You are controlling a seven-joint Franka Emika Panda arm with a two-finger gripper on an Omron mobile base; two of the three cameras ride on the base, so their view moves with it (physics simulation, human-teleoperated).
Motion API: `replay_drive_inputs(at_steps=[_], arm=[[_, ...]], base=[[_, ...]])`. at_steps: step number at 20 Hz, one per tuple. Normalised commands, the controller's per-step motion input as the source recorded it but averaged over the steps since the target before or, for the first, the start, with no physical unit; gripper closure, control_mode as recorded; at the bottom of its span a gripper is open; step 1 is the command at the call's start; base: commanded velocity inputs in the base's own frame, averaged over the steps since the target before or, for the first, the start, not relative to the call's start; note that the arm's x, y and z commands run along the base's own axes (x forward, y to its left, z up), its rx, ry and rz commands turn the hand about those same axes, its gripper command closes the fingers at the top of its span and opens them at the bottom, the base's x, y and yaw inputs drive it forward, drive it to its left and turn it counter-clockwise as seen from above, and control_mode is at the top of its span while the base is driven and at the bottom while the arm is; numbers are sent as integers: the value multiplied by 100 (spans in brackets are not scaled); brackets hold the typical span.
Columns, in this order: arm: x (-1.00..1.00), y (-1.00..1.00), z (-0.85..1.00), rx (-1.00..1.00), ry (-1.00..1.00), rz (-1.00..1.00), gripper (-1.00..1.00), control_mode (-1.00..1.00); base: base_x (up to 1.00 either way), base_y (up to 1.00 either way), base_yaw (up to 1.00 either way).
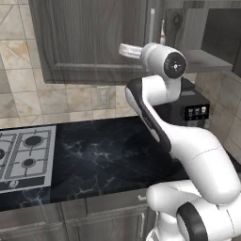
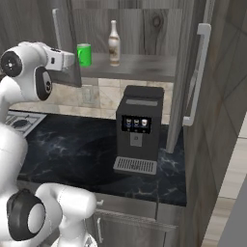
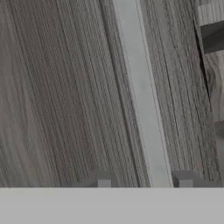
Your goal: Open the cabinet directly in front. Then move the liquor and the mug to the dining counter with the jar on it.
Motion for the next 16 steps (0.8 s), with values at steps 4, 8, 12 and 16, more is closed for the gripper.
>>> replay_drive_inputs(at_steps=[4, 8, 12, 16], arm=[[-66, 100, 0, -8, 1, 0, 100, -100], [-74, 100, -3, -12, 0, 0, 100, -100], [-71, 100, -5, -14, 0, 0, 100, -100], [-76, 100, 0, -13, 1, 0, 100, -100]], base=[[0, 0, 0], [0, 0, 0], [0, 0, 0], [0, 0, 0]])
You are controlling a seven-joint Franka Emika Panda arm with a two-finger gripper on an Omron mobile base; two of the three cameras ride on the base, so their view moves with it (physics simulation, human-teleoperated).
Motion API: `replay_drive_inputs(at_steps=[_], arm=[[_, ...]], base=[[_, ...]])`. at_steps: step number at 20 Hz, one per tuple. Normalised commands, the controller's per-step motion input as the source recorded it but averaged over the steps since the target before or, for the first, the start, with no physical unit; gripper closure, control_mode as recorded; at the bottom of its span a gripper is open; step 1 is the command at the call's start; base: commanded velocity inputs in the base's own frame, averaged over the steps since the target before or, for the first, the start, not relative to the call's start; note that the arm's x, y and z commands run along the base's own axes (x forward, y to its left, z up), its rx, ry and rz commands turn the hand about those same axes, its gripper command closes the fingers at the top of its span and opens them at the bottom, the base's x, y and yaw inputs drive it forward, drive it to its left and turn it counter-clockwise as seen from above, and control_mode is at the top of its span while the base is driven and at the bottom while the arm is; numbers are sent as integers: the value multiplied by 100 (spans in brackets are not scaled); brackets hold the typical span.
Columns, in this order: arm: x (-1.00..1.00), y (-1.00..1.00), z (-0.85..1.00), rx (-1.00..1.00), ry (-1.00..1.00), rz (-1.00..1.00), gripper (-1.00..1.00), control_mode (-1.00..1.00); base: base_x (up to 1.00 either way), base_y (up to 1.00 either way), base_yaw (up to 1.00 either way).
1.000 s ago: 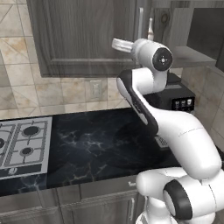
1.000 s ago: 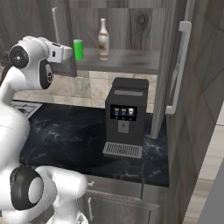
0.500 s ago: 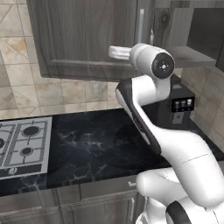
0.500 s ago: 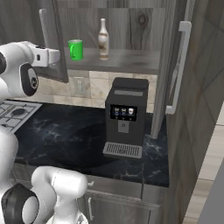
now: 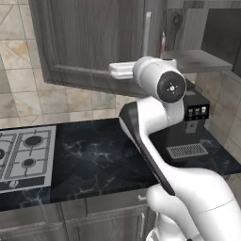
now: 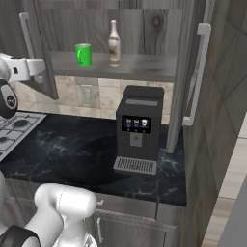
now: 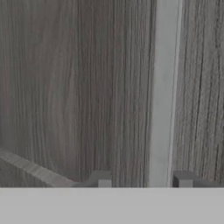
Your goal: Open the cabinet directly in front. Then move the liquor and the mug to the dining counter with the jar on it.
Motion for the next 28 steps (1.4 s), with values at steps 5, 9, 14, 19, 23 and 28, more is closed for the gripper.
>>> replay_drive_inputs(at_steps=[5, 9, 14, 19, 23, 28], arm=[[-80, 100, -13, -12, 2, 0, 100, -100], [-78, 100, -36, -14, 0, -4, 100, -100], [-65, 100, -38, -14, -2, -17, 100, -100], [0, 42, -2, -5, 0, -7, -100, -100], [-24, 0, -8, 0, 0, 0, -100, -100], [-79, -11, -24, 0, 0, 0, -100, -100]], base=[[0, 0, 0], [0, 0, 0], [0, 0, 0], [0, 0, 0], [0, 0, 0], [0, 0, 0]])
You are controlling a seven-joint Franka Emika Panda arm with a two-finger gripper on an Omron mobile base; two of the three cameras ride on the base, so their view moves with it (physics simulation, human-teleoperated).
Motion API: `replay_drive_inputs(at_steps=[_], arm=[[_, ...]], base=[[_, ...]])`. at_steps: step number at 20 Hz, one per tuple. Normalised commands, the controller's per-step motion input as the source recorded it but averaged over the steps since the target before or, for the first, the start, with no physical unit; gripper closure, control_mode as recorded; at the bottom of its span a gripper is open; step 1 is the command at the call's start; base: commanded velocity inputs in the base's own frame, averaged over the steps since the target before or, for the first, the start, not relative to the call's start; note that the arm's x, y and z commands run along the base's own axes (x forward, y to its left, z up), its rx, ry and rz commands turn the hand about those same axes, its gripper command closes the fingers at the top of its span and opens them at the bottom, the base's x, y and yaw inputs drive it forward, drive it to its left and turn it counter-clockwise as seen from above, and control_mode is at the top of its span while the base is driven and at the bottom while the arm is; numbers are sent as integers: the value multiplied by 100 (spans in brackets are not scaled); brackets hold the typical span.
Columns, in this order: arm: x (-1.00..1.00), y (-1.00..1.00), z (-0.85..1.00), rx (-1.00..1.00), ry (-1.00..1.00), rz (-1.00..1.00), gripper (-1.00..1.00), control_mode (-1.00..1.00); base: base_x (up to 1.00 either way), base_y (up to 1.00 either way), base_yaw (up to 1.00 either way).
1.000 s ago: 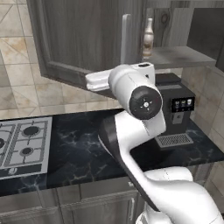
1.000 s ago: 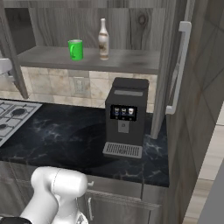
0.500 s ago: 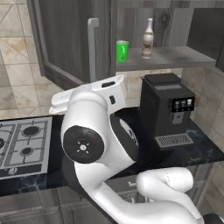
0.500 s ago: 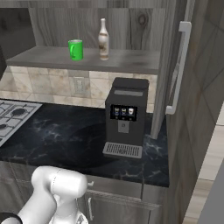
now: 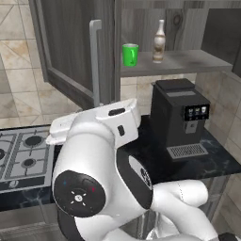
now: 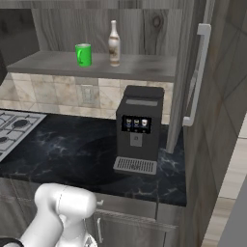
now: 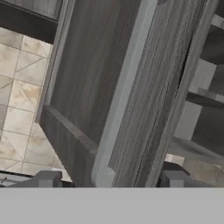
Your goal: Open the cabinet directly in front. Then move the liquor and the mug to the dining counter with the jar on it.
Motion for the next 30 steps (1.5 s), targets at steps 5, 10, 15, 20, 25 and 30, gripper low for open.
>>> replay_drive_inputs(at_steps=[5, 10, 15, 20, 25, 30], arm=[[-37, -66, 18, 14, -3, 1, -100, -100], [-18, -100, 42, 32, -1, 14, -100, -100], [-33, -100, 40, 33, 0, 22, -100, -100], [14, -87, 18, 19, 7, 39, -100, -100], [28, -43, 7, 6, 13, 42, -100, -100], [36, 14, -9, 0, 3, 30, -100, -100]], base=[[0, 0, 0], [0, 0, 0], [0, 0, 0], [0, 0, 0], [0, 0, 0], [0, 0, 0]])
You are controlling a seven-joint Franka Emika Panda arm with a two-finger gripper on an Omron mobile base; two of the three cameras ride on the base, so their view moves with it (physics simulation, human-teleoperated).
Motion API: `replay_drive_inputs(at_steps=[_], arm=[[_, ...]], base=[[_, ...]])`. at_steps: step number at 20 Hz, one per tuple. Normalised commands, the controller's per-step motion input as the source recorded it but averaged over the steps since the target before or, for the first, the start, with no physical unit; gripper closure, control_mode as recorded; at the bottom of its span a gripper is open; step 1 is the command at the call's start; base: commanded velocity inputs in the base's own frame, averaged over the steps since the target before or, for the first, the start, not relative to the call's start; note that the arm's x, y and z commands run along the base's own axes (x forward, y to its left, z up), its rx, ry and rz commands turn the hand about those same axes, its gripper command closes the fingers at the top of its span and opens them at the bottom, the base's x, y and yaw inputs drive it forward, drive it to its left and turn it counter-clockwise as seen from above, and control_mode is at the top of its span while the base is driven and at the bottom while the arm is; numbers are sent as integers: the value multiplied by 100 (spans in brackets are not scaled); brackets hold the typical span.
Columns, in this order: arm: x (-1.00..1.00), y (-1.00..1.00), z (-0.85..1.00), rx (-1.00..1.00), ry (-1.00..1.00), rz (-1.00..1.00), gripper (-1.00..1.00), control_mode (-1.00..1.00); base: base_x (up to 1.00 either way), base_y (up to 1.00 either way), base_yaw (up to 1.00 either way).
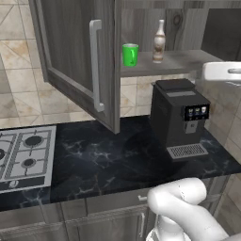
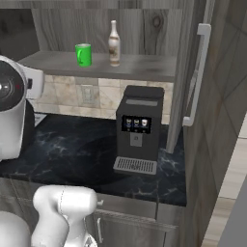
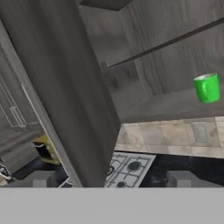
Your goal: Open the cabinet directly in front. Then move the liquor and the mug to the dining counter with the jar on it.
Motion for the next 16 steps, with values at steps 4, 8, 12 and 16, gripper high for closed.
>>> replay_drive_inputs(at_steps=[4, 8, 12, 16], arm=[[0, 15, -5, 0, 0, 7, -100, -100], [21, 20, -24, 0, 0, 3, -100, -100], [45, 28, -10, 0, -1, 5, -100, -100], [73, 30, -2, 2, 0, 11, -100, -100]], base=[[0, 0, 0], [0, 0, 0], [0, 0, 0], [0, 0, 0]])
